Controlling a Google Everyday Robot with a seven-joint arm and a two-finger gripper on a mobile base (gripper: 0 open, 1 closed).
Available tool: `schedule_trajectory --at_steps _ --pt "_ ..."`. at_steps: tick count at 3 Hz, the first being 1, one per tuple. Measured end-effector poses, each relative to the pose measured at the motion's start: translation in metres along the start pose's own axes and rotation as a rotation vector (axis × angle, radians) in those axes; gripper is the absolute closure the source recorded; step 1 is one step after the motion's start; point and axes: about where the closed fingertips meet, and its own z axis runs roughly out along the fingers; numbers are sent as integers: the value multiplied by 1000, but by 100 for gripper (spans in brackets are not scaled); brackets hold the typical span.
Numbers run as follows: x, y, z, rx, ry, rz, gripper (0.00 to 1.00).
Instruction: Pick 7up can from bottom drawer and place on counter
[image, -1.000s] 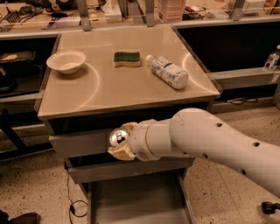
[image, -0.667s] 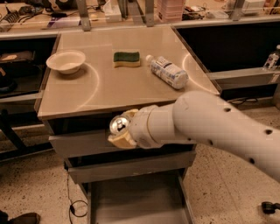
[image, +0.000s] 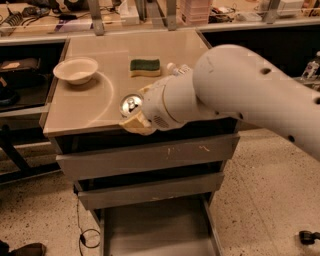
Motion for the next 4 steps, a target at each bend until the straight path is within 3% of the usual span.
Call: schedule_trajectory --at_steps 1,2,3,4 --pt "-6 -3 -1 5 -3 -8 100" --pt "-27 -20 0 -8 -37 -17 100" --pt "-56 -48 11 -47 -68 -27 100" --pt "-75 -61 34 -109 -74 -43 100"
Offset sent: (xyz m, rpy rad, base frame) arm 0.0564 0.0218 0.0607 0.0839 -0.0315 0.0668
